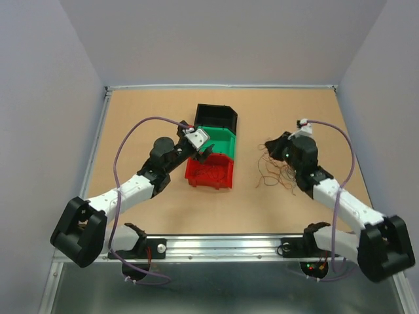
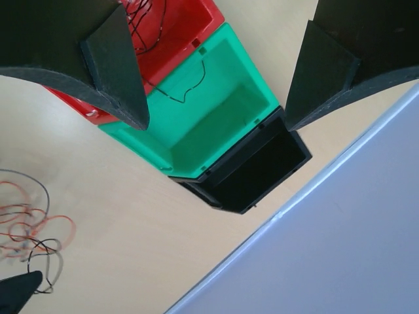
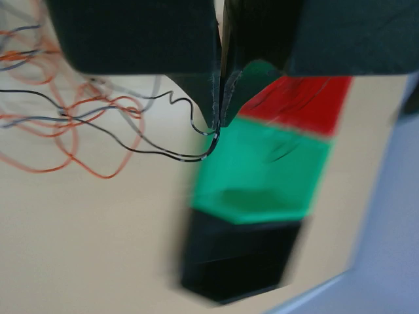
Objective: Untangle the cables
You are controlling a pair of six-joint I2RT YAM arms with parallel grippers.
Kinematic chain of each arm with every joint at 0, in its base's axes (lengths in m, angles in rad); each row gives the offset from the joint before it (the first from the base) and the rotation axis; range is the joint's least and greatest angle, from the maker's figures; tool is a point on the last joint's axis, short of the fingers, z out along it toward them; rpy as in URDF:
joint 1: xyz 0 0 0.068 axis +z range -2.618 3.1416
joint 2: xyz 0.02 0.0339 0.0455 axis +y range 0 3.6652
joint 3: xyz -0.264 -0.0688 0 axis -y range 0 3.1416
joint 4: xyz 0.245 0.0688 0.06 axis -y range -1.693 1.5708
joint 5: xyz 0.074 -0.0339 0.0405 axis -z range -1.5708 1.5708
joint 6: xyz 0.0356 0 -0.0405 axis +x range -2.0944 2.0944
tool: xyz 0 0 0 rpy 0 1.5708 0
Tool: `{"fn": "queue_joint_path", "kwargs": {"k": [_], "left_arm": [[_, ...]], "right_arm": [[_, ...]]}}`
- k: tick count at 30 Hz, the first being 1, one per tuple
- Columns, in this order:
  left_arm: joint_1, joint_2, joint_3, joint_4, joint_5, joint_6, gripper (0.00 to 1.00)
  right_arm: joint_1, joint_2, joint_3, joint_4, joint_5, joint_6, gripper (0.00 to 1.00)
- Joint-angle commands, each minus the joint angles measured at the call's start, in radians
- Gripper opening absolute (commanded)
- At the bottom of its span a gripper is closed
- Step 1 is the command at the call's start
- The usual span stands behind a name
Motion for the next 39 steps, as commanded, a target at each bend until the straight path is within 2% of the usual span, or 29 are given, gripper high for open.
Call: {"fn": "queue_joint_path", "kwargs": {"k": [1, 4, 6, 13, 16, 18, 21, 22, 25, 26, 28, 31, 33, 37, 38, 39], "left_arm": [[-0.010, -0.016, 0.040, 0.002, 0.199, 0.052, 0.95], [-0.012, -0.033, 0.031, 0.005, 0.227, 0.061, 0.94], [-0.012, -0.045, 0.023, 0.004, 0.265, 0.059, 0.95], [-0.012, -0.149, -0.014, 0.002, 0.358, 0.044, 0.95], [-0.012, -0.186, -0.023, 0.007, 0.353, 0.035, 0.95], [-0.012, -0.192, -0.028, 0.013, 0.322, 0.030, 0.95], [-0.012, -0.192, -0.026, 0.018, 0.298, 0.030, 0.95], [-0.012, -0.189, -0.026, 0.019, 0.293, 0.030, 0.95], [-0.012, -0.185, -0.025, 0.019, 0.293, 0.039, 0.95], [-0.012, -0.183, -0.023, 0.019, 0.289, 0.041, 0.95], [-0.012, -0.180, -0.023, 0.018, 0.289, 0.046, 0.95], [-0.013, -0.177, -0.023, 0.018, 0.287, 0.050, 0.95], [-0.012, -0.172, -0.025, 0.019, 0.295, 0.053, 0.95], [-0.013, -0.163, -0.023, 0.012, 0.324, 0.062, 0.95], [-0.013, -0.159, -0.020, 0.001, 0.353, 0.067, 0.96], [-0.013, -0.154, -0.017, -0.005, 0.370, 0.072, 0.95]], "right_arm": [[0.316, -0.383, -0.190, 0.503, -0.321, -0.348, 0.01], [0.336, -0.472, -0.200, 0.444, -0.114, -0.368, 0.01], [0.337, -0.472, -0.197, 0.426, -0.074, -0.364, 0.00], [0.337, -0.339, -0.147, 0.425, -0.181, -0.344, 0.00], [0.337, -0.337, -0.147, 0.423, -0.169, -0.337, 0.01], [0.336, -0.392, -0.150, 0.413, -0.111, -0.321, 0.01], [0.337, -0.505, -0.153, 0.341, 0.093, -0.305, 0.01], [0.335, -0.600, -0.151, 0.281, 0.238, -0.298, 0.01], [0.336, -0.778, -0.151, 0.152, 0.488, -0.265, 0.01], [0.335, -0.903, -0.159, 0.143, 0.684, -0.261, 0.01], [0.335, -1.040, -0.192, 0.127, 0.822, -0.281, 0.01], [0.337, -1.052, -0.206, 0.127, 0.763, -0.305, 0.01], [0.337, -0.913, -0.177, 0.121, 0.703, -0.327, 0.01], [0.337, -0.609, -0.030, 0.002, 0.519, -0.321, 0.01], [0.337, -0.580, -0.001, 0.001, 0.370, -0.351, 0.01], [0.337, -0.558, 0.004, 0.009, 0.294, -0.359, 0.01]]}}
